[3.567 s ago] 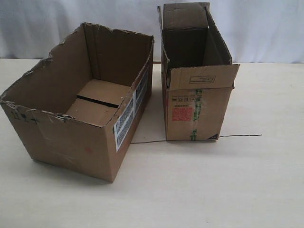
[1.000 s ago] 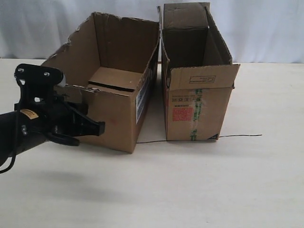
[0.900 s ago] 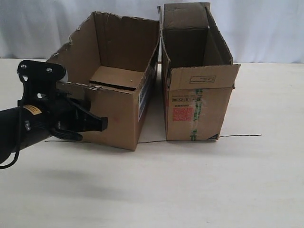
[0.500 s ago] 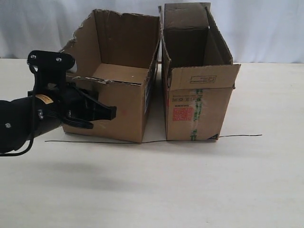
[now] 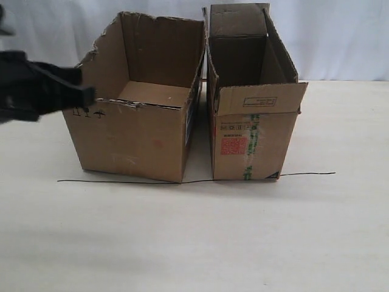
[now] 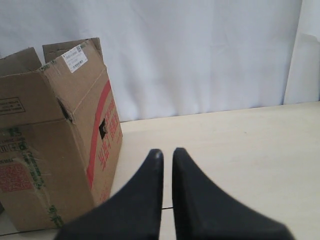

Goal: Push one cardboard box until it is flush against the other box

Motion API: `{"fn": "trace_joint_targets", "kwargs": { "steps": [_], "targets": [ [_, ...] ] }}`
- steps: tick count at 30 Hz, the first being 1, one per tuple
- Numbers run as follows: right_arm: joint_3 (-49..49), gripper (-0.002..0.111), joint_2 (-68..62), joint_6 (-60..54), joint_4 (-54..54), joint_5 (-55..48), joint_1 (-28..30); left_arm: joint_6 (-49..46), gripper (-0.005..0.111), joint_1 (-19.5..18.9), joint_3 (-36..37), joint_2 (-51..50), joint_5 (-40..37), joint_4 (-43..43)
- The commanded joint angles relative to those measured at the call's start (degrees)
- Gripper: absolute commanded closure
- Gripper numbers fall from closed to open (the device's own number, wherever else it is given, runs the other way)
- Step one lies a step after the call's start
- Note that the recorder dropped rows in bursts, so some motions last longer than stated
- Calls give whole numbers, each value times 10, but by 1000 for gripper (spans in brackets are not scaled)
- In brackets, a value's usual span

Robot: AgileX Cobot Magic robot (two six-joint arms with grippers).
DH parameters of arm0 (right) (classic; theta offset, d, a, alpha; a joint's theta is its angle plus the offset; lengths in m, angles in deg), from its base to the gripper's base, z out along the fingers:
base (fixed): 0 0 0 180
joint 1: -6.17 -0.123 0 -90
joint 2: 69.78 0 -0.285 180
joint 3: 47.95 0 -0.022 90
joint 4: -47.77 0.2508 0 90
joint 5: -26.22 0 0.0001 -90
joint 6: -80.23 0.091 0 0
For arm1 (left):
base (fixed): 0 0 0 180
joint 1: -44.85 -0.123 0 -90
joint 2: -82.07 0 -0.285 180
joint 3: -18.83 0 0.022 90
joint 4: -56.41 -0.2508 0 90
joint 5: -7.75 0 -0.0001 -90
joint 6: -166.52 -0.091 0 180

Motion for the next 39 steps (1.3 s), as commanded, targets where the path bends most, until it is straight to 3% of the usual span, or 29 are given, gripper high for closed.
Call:
{"fn": "trace_joint_targets", "kwargs": {
  "steps": [1,2,4,13,19,23,27,39],
  "targets": [
    [3,103,2,1,1,-2,1,-35,107,-167,-4,49,-62,0],
    [3,103,2,1,1,-2,1,-35,107,-226,-5,30,-95,0],
    [3,103,2,1,1,-2,1,-49,107,-296,-21,-33,-168,0],
    [3,103,2,0,1,-2,1,-188,107,-376,-167,-215,-329,114],
    [3,103,2,0,1,-2,1,-320,107,-443,-247,-330,-525,327],
    [3,103,2,0,1,-2,1,-363,107,-442,-250,-373,-568,405],
    [3,103,2,0,1,-2,1,-381,107,-416,-250,-389,-580,436],
    [3,103,2,1,1,-2,1,-375,107,-339,-250,-389,-582,452]
  ]
}}
